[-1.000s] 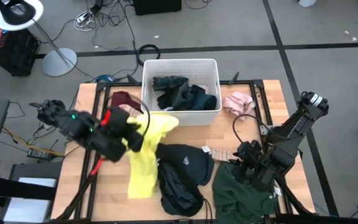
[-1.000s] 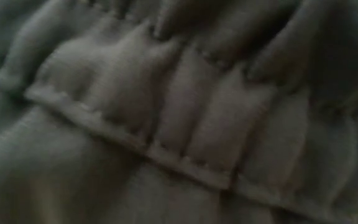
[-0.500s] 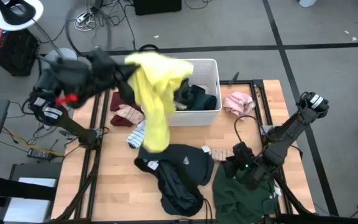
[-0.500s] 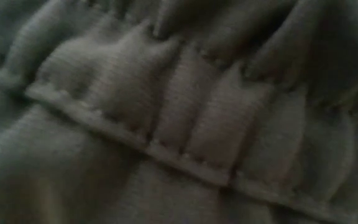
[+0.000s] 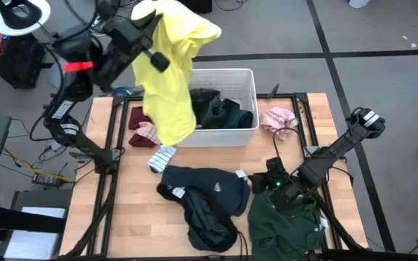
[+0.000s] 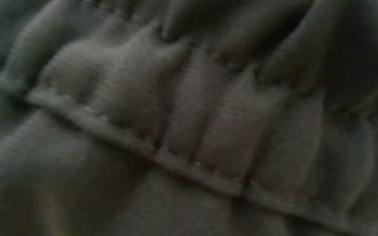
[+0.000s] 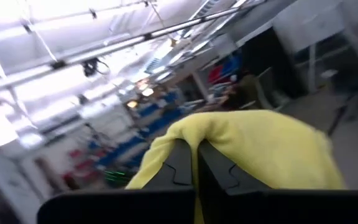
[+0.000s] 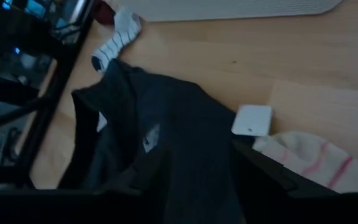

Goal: Sort clothes
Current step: Put the yellow shirt into the white bin

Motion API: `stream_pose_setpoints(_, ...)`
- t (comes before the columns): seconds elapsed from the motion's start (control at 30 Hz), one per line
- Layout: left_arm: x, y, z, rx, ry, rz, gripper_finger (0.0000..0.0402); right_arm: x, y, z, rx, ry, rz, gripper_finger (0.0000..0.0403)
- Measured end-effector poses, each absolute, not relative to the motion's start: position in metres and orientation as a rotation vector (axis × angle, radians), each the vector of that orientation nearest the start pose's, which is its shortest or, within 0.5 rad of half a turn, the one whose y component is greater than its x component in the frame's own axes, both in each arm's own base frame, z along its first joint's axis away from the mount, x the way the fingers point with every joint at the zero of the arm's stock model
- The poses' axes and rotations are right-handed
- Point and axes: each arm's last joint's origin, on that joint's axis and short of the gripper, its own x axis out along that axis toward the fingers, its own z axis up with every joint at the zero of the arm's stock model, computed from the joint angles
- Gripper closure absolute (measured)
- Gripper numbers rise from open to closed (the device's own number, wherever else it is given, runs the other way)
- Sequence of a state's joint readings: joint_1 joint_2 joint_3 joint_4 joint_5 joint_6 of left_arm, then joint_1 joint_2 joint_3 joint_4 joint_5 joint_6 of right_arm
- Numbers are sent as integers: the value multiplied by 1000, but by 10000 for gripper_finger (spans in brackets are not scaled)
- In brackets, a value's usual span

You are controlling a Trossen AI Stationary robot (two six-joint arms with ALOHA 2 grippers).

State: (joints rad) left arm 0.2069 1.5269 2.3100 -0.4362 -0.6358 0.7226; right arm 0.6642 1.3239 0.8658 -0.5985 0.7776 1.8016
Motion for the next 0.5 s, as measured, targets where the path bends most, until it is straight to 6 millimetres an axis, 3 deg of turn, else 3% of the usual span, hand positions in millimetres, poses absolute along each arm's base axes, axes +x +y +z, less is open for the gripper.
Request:
stream_pose_setpoints(0.27,241,95,604,699,1,906,399,215,129,232,1028,352,-707,243)
stream_pose_setpoints(0.5,254,114,606,725,-120,904,399,221,124,234,1024,318,-713,243)
